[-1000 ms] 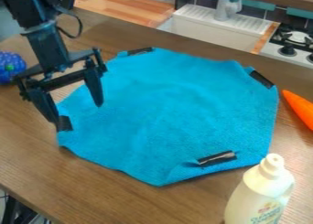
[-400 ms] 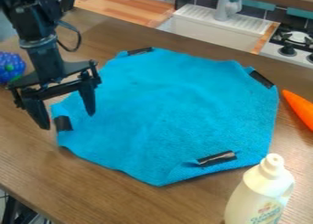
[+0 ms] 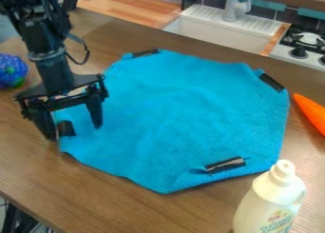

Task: Fold the cloth from left to right

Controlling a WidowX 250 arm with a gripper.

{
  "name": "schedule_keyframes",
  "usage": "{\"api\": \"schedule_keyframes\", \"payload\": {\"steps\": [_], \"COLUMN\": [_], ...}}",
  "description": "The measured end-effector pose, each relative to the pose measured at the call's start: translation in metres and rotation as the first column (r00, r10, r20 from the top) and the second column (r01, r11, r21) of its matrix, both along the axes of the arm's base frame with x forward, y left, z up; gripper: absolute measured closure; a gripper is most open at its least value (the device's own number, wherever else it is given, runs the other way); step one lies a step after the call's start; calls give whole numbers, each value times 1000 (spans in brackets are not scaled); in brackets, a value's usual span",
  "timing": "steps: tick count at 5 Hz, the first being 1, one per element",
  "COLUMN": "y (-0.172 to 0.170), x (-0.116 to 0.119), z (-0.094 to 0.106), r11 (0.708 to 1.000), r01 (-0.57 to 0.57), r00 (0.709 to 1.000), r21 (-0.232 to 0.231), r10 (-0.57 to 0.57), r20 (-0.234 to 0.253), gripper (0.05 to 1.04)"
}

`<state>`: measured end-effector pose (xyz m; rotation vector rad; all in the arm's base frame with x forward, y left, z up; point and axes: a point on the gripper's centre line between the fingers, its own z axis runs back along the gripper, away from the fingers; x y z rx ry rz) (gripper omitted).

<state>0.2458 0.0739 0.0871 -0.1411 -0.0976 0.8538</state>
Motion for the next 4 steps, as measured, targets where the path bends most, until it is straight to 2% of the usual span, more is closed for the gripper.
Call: {"api": "schedule_keyframes", "payload": {"steps": [1, 3, 4], "y": [2, 7, 13], "x": [0, -4, -13], "z": [-6, -8, -8], "r11": [1000, 1000, 999], "r01": [7, 26, 19], "r00": [1000, 1000, 999], "r21": [21, 5, -27], "r10": [-7, -26, -20], "r20": [10, -9, -35], "gripper": [135, 716, 916]}}
